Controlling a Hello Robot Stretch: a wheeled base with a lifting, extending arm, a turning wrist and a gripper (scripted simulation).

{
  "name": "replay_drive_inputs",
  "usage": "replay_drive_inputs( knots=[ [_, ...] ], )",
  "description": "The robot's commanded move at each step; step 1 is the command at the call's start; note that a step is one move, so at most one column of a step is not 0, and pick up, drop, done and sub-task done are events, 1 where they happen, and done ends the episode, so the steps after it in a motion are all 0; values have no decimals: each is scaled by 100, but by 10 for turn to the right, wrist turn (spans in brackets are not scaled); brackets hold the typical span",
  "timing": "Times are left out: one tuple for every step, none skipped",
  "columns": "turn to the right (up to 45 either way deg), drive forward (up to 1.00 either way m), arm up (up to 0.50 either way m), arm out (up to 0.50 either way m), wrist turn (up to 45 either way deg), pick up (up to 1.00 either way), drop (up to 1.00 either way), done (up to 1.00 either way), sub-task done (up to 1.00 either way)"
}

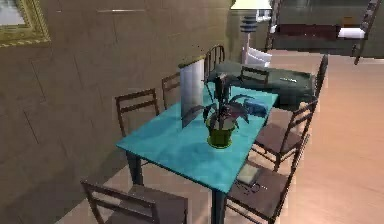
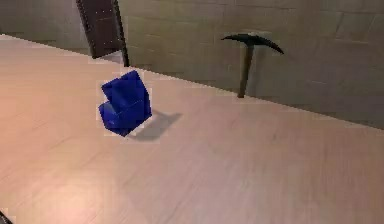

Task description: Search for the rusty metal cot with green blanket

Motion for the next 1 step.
replay_drive_inputs(
  knots=[
    [450,0,0,0,0,0,0,0,0]
  ],
)
